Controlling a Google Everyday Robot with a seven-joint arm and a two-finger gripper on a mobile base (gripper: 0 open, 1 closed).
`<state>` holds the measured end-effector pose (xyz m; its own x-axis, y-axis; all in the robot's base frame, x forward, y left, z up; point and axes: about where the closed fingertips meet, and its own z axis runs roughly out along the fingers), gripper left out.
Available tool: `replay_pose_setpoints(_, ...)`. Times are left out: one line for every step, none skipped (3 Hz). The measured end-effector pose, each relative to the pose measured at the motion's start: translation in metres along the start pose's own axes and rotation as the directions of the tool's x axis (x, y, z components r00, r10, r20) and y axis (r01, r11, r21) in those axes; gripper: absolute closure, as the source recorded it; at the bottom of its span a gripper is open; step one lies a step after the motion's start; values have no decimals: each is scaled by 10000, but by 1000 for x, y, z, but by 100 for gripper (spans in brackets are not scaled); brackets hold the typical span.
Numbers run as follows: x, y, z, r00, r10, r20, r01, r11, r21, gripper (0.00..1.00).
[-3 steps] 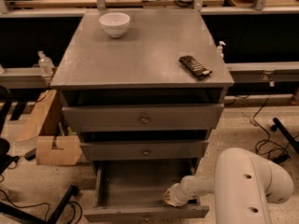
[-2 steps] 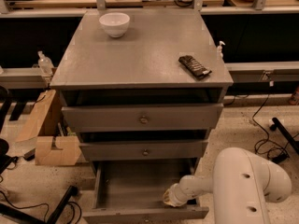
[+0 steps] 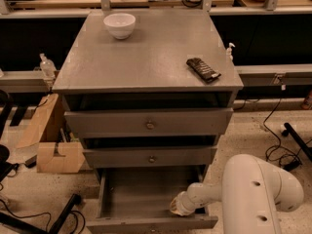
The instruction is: Open bottom drawer
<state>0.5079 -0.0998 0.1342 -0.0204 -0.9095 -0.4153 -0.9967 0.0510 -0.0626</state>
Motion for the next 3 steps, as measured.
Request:
replay_pose_setpoints(0, -1, 0, 10000, 0, 0, 0, 10000, 0, 100)
replay_pose_setpoints(0, -1, 0, 10000, 0, 0, 0, 10000, 1, 100)
replay_pose_setpoints(0, -1, 0, 10000, 0, 0, 0, 10000, 1, 100)
